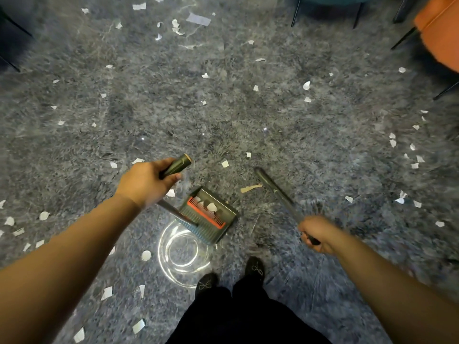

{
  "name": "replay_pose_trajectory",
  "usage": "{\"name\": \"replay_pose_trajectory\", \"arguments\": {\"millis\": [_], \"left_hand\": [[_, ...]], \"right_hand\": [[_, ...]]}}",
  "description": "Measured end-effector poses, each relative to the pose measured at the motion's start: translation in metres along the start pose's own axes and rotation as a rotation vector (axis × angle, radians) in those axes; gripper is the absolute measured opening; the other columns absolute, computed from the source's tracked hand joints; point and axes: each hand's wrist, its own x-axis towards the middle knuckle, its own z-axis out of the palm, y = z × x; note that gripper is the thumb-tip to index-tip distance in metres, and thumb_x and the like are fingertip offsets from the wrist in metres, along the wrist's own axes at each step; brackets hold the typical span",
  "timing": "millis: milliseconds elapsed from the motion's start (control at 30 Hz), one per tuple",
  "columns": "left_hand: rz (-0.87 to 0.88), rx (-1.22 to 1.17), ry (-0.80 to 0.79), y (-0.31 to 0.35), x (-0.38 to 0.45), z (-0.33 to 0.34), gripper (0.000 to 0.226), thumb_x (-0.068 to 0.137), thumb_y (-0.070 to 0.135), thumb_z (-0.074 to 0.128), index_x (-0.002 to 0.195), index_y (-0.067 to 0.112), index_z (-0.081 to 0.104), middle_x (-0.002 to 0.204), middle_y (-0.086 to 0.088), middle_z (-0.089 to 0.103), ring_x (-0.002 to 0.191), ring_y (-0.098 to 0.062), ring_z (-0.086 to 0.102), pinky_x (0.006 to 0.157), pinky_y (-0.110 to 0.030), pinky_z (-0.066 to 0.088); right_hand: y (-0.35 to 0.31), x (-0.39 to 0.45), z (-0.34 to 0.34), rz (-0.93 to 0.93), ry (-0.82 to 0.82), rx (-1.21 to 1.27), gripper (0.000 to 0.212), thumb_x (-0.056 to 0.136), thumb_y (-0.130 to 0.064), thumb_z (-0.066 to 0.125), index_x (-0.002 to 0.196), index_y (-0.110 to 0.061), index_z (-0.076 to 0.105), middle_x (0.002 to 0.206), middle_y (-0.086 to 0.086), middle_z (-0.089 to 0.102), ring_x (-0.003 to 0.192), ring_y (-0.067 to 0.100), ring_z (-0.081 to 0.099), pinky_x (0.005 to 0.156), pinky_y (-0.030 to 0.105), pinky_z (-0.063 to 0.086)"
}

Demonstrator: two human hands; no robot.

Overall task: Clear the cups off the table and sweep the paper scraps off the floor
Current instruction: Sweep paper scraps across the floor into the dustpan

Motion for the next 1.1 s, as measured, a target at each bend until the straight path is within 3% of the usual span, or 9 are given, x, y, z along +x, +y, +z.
{"name": "replay_pose_trajectory", "arguments": {"millis": [267, 367, 467, 633, 733, 900, 1100], "left_hand": [[0.075, 0.064, -0.038, -0.020, -0.002, -0.008, 0.043, 0.088, 0.050, 0.061, 0.130, 0.041, 0.056, 0.096, 0.003, 0.070, 0.086, -0.020, 0.065, 0.075, -0.030, 0.050], [0.089, 0.040, -0.060, -0.031, -0.007, -0.003, 0.044, 0.089, 0.048, 0.061, 0.131, 0.038, 0.055, 0.097, 0.001, 0.072, 0.086, -0.021, 0.066, 0.076, -0.032, 0.053], [0.127, 0.098, -0.069, -0.036, -0.016, 0.008, 0.048, 0.090, 0.051, 0.058, 0.135, 0.038, 0.052, 0.104, 0.001, 0.072, 0.091, -0.022, 0.066, 0.078, -0.032, 0.053], [0.176, 0.141, -0.055, -0.038, -0.020, 0.015, 0.049, 0.091, 0.052, 0.054, 0.138, 0.036, 0.049, 0.101, -0.001, 0.072, 0.087, -0.023, 0.066, 0.069, -0.028, 0.050], [0.174, 0.141, -0.050, -0.040, -0.017, 0.013, 0.050, 0.092, 0.051, 0.053, 0.139, 0.035, 0.048, 0.100, -0.003, 0.072, 0.086, -0.024, 0.065, 0.069, -0.029, 0.050], [0.176, 0.125, -0.049, -0.047, -0.016, 0.011, 0.047, 0.092, 0.051, 0.054, 0.136, 0.035, 0.050, 0.098, -0.004, 0.071, 0.085, -0.026, 0.065, 0.070, -0.031, 0.051], [0.215, 0.102, -0.026, -0.057, -0.022, 0.014, 0.048, 0.091, 0.050, 0.056, 0.136, 0.034, 0.052, 0.099, -0.003, 0.072, 0.088, -0.025, 0.066, 0.072, -0.031, 0.052]], "right_hand": [[0.001, -0.006, 0.027, -0.009, 0.038, 0.007, 0.016, 0.092, -0.002, 0.046, 0.078, -0.009, 0.050, 0.054, 0.009, 0.043, 0.035, 0.016, 0.038, 0.035, 0.015, 0.026], [0.002, -0.017, 0.040, -0.006, 0.020, 0.025, 0.017, 0.094, -0.004, 0.046, 0.106, -0.010, 0.057, 0.057, 0.009, 0.045, 0.039, 0.015, 0.038, 0.035, 0.015, 0.025], [0.003, -0.029, 0.053, -0.006, 0.009, 0.021, 0.031, 0.095, -0.003, 0.047, 0.127, -0.001, 0.049, 0.058, 0.010, 0.045, 0.037, 0.014, 0.039, 0.031, 0.013, 0.026], [0.007, -0.046, 0.077, 0.013, -0.085, -0.033, 0.013, 0.095, -0.006, 0.049, 0.105, -0.008, 0.057, 0.054, 0.008, 0.043, 0.038, 0.016, 0.037, 0.036, 0.017, 0.025], [0.017, -0.050, 0.091, -0.007, -0.150, -0.081, 0.038, 0.094, -0.006, 0.049, 0.132, -0.003, 0.047, 0.054, 0.008, 0.042, 0.039, 0.016, 0.036, 0.038, 0.018, 0.024], [0.024, -0.061, 0.115, 0.016, -0.291, -0.073, 0.029, 0.093, -0.007, 0.051, 0.120, -0.017, 0.052, 0.055, 0.006, 0.043, 0.040, 0.015, 0.035, 0.041, 0.020, 0.022], [0.032, -0.076, 0.127, 0.014, -0.264, 0.026, 0.045, 0.094, -0.008, 0.051, 0.138, -0.015, 0.043, 0.053, 0.004, 0.046, 0.037, 0.012, 0.037, 0.042, 0.020, 0.022]]}}
